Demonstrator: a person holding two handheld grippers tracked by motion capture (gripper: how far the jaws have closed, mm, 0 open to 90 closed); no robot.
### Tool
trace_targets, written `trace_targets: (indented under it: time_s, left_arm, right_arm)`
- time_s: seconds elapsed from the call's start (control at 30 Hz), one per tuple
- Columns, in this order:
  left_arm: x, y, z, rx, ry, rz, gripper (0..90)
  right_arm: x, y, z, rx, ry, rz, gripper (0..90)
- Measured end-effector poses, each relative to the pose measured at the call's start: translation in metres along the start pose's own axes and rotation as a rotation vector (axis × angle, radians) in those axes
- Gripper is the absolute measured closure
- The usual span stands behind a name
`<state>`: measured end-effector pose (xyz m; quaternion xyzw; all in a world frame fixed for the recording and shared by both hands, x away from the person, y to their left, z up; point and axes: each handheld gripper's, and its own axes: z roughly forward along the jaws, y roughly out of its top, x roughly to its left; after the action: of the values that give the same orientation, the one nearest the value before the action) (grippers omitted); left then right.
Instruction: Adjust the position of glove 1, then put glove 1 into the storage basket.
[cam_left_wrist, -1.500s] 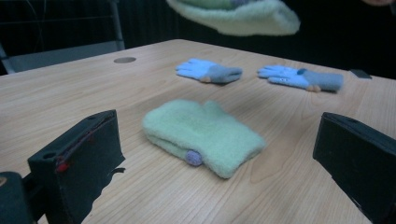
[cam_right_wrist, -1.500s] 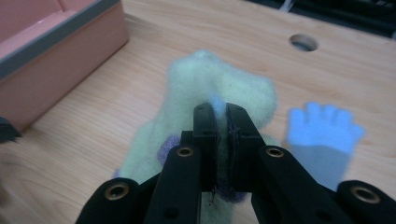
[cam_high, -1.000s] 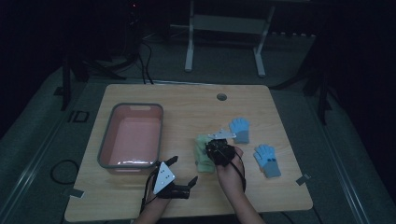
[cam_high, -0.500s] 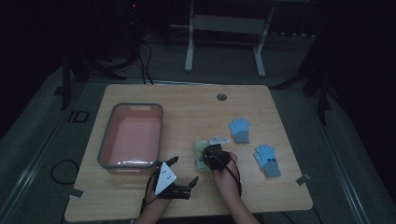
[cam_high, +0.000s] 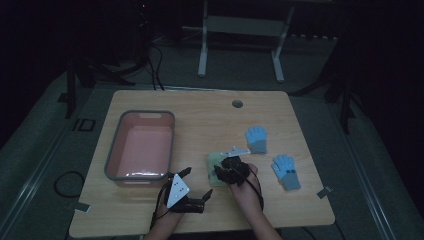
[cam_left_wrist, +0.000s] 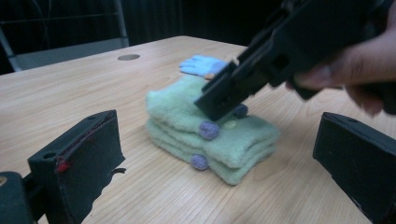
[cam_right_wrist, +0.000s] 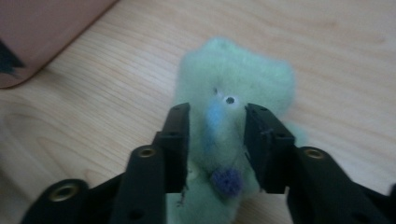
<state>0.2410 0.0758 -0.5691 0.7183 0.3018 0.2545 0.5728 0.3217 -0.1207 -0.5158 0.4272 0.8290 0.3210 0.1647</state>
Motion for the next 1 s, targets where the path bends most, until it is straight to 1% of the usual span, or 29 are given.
trace_targets:
  time_s: [0.03,0.1,0.13,0.17,0.2,0.23,0.3,0.33,0.37,0.43,0.5,0.57,0.6,0.63,0.67,0.7,0.73,0.77,0.8,0.83,0.87,0.9,0.93,0.97,1.0]
  left_arm:
    - [0.000,0.000,0.000,0.003,-0.004,0.003,1.5]
    - [-0.001,0.001,0.001,0.016,-0.020,-0.003,1.5]
    - [-0.001,0.001,0.001,0.025,-0.030,-0.003,1.5]
    - [-0.001,0.001,0.002,0.029,-0.052,-0.007,1.5]
    - [-0.002,0.001,0.002,0.032,-0.067,-0.001,1.6]
    - [-0.002,0.001,0.002,0.037,-0.078,0.007,1.5]
    - [-0.003,0.002,0.003,0.036,-0.083,0.011,1.6]
    - [-0.003,0.002,0.003,0.037,-0.084,0.010,1.5]
    - [-0.003,0.002,0.003,0.038,-0.081,0.009,1.5]
    - [-0.002,0.002,0.003,0.040,-0.080,-0.001,1.5]
    - [-0.002,0.002,0.003,0.046,-0.076,-0.010,1.5]
    - [-0.002,0.002,0.003,0.062,-0.088,-0.006,1.5]
    - [-0.002,0.003,0.003,0.072,-0.094,0.002,1.5]
    - [-0.003,0.003,0.003,0.073,-0.092,0.013,1.5]
    - [-0.004,0.004,0.003,0.075,-0.083,0.022,1.5]
    - [-0.004,0.004,0.003,0.077,-0.078,0.023,1.5]
    - [-0.004,0.004,0.003,0.077,-0.078,0.023,1.5]
    - [-0.005,0.005,0.004,0.095,-0.071,0.009,1.5]
    - [-0.006,0.005,0.005,0.112,-0.063,0.020,1.5]
    - [-0.006,0.004,0.005,0.131,-0.083,0.030,1.5]
    - [-0.006,0.004,0.006,0.152,-0.096,0.027,1.5]
    - [-0.006,0.004,0.006,0.152,-0.096,0.027,1.6]
    - [-0.006,0.004,0.006,0.152,-0.096,0.027,1.6]
    - [-0.006,0.006,0.006,0.169,-0.131,0.027,1.6]
    - [-0.006,0.007,0.006,0.181,-0.164,0.024,1.5]
  right_arm:
    - [-0.001,0.001,-0.003,-0.009,0.005,-0.009,52.9]
    - [-0.007,0.003,-0.010,-0.025,0.026,-0.012,46.7]
    - [-0.011,0.005,-0.013,-0.047,0.034,-0.014,42.3]
    - [-0.013,0.006,-0.015,-0.059,0.036,-0.017,38.1]
    - [-0.016,0.007,-0.016,-0.072,0.046,-0.016,33.8]
    - [-0.020,0.007,-0.017,-0.079,0.073,-0.008,30.9]
    - [-0.026,0.006,-0.018,-0.073,0.108,-0.013,28.9]
    - [-0.029,0.006,-0.018,-0.074,0.134,-0.008,24.9]
    - [-0.031,0.005,-0.017,-0.076,0.147,0.000,21.7]
    - [-0.034,0.006,-0.018,-0.077,0.218,0.003,17.4]
    - [-0.035,0.006,-0.019,-0.073,0.221,-0.014,15.9]
    - [-0.038,0.007,-0.020,-0.079,0.253,-0.028,16.3]
    - [-0.040,0.008,-0.021,-0.082,0.251,-0.043,16.3]
    - [-0.042,0.009,-0.023,-0.088,0.238,-0.082,15.5]
    - [-0.044,0.009,-0.025,-0.094,0.239,-0.103,13.4]
    - [-0.047,0.009,-0.028,-0.109,0.240,-0.116,13.8]
    - [-0.047,0.009,-0.028,-0.109,0.240,-0.116,13.8]
    - [-0.055,0.009,-0.033,-0.143,0.284,-0.125,14.0]
    - [-0.058,0.008,-0.036,-0.148,0.294,-0.126,14.2]
    - [-0.062,0.008,-0.039,-0.151,0.298,-0.129,14.2]
    - [-0.065,0.008,-0.042,-0.153,0.295,-0.122,14.1]
    - [-0.065,0.008,-0.042,-0.153,0.295,-0.122,14.1]
    - [-0.068,0.008,-0.044,-0.139,0.291,-0.121,14.1]
    - [-0.068,0.008,-0.044,-0.139,0.291,-0.121,13.5]
    - [-0.069,0.008,-0.044,-0.123,0.253,-0.135,11.3]
